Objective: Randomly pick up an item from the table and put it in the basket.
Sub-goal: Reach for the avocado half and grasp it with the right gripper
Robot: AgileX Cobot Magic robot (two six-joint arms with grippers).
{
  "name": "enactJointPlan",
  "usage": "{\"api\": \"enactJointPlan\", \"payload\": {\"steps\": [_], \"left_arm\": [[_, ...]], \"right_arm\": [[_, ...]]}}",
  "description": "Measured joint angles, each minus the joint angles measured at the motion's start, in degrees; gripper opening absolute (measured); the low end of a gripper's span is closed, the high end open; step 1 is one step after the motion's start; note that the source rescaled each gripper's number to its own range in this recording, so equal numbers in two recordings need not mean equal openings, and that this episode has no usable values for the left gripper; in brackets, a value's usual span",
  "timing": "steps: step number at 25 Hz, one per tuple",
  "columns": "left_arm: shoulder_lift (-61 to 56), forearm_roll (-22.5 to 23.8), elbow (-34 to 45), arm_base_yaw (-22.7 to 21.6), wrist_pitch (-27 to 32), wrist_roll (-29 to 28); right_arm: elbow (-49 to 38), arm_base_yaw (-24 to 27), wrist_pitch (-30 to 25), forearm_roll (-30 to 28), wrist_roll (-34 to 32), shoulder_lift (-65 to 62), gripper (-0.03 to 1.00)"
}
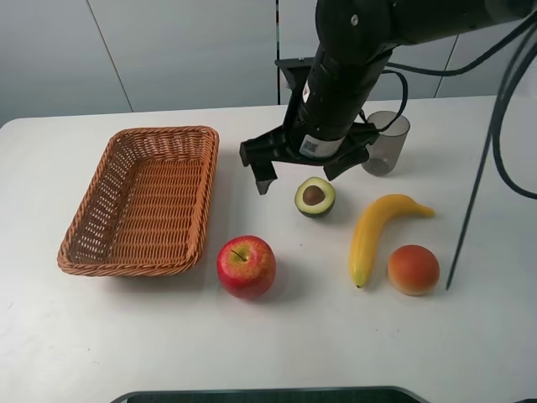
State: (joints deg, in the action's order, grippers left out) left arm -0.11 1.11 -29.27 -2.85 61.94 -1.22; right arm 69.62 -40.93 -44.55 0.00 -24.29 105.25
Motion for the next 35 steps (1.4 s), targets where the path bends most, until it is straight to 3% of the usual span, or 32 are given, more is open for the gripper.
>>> {"api": "enactJointPlan", "payload": {"steps": [15,26,35], "left_arm": [[0.0,0.0,0.0,0.0,0.0,0.0],[0.0,0.0,0.0,0.0,0.0,0.2],[0.0,0.0,0.0,0.0,0.0,0.2]], "right_arm": [[4.6,1.4,-1.5,-11.4,-20.9,9.9,1.00],[4.9,2.0,2.3,-15.2,-28.0,14.6,1.00],[5.0,2.0,2.7,-16.1,-28.8,18.0,1.00]]}}
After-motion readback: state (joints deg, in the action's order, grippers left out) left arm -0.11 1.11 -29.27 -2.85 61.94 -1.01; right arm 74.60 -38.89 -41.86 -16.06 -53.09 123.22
